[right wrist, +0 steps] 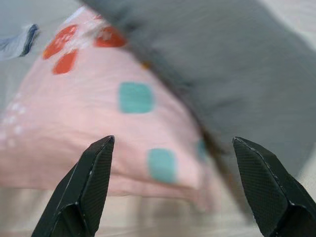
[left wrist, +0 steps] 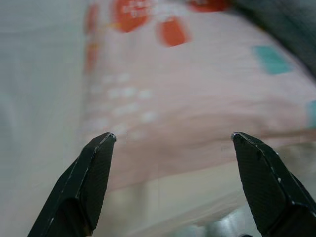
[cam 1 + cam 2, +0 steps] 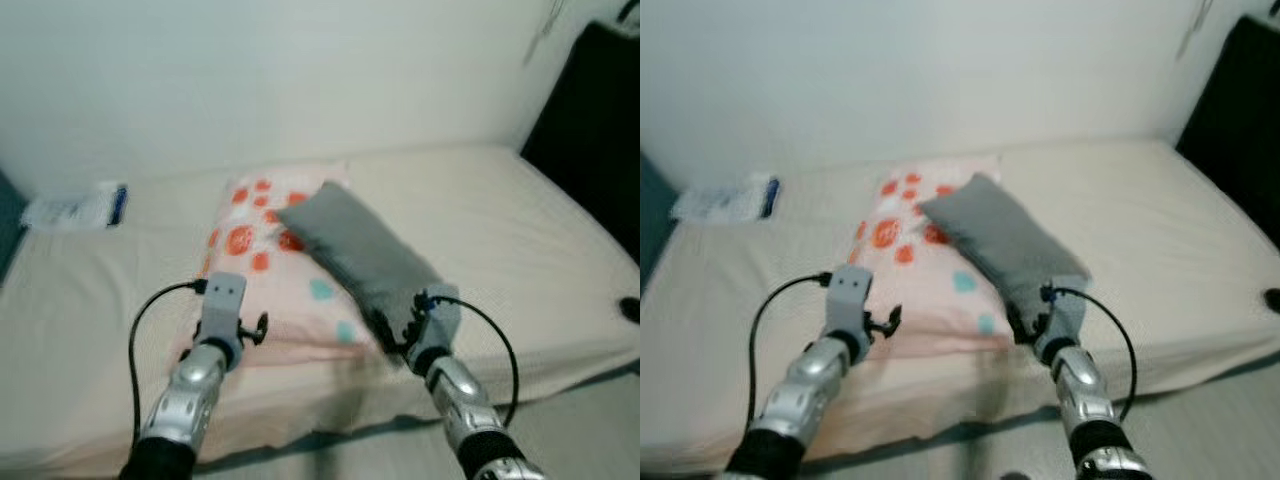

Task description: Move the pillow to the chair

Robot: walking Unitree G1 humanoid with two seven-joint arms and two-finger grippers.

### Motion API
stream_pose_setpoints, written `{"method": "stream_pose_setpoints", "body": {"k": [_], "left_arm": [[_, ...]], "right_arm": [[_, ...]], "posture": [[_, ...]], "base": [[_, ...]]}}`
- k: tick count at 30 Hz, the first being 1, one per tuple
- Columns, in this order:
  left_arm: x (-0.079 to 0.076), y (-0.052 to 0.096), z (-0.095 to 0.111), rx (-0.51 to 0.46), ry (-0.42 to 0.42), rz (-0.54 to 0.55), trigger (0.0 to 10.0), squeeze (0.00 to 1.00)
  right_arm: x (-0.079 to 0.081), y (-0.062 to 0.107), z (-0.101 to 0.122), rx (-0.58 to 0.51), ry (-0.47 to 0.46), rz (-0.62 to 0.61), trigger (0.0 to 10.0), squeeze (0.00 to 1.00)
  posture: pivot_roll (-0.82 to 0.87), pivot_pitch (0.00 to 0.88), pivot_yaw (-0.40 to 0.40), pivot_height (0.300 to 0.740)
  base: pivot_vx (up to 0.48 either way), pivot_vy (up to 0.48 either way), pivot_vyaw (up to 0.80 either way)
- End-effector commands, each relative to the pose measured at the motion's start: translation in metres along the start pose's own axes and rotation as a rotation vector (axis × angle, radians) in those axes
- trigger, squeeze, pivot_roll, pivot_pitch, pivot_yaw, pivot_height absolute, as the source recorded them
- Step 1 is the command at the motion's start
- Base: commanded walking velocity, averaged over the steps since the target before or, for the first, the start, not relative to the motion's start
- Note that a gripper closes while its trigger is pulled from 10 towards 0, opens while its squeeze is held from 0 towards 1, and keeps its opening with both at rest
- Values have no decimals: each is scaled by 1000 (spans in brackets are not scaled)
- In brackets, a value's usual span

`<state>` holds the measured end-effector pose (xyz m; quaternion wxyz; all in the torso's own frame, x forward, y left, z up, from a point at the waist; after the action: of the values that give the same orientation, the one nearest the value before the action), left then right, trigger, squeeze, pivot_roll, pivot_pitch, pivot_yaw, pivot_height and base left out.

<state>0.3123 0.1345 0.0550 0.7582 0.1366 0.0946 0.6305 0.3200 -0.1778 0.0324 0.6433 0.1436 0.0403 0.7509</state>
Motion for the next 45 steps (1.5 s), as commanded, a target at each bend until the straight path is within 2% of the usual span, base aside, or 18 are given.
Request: {"method": "stream_pose_setpoints", "body": {"k": [1,11,21,36,38,45], "left_arm": [[0,2,-4,0,-2,4,10000,0],[0,4,0,-41,28,18,10000,0],[0,5,0,-46,7,16,10000,0],[-4,5,0,-47,-20,-4,10000,0],[-5,5,-1,-37,3,-21,10000,0],[-6,6,-4,-13,0,-44,10000,0]], "right_arm": [[-2,1,1,-7,-7,-11,10000,0],[-3,0,3,-13,-6,-12,10000,0],[-1,-2,5,-14,-4,-8,10000,0],[-1,-2,5,-14,-5,-9,10000,0],[-1,-2,5,-16,-6,-10,10000,0],[-3,-1,4,-15,-7,-15,10000,0]], "posture": [[-97,61,21,740],[-99,53,13,740],[-100,55,11,740],[-99,54,14,740],[-99,54,15,740],[-99,60,19,740]], "base": [[0,0,0],[0,0,0],[0,0,0],[0,-480,0],[0,-480,0],[0,401,0]]}}
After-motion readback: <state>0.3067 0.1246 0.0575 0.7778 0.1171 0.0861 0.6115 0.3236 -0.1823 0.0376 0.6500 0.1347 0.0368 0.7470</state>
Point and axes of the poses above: a point about 5 cm out from each wrist's last joint towards the gripper, its own y axis pointing back from the gripper into the wrist, its own z axis along the axis of the wrist's last joint, x = y × z, the point moved 1 cm from there along -y, pointing out of the wrist towards the gripper, and after that the axes turned 1 degree about -y, right-handed, at the moved point
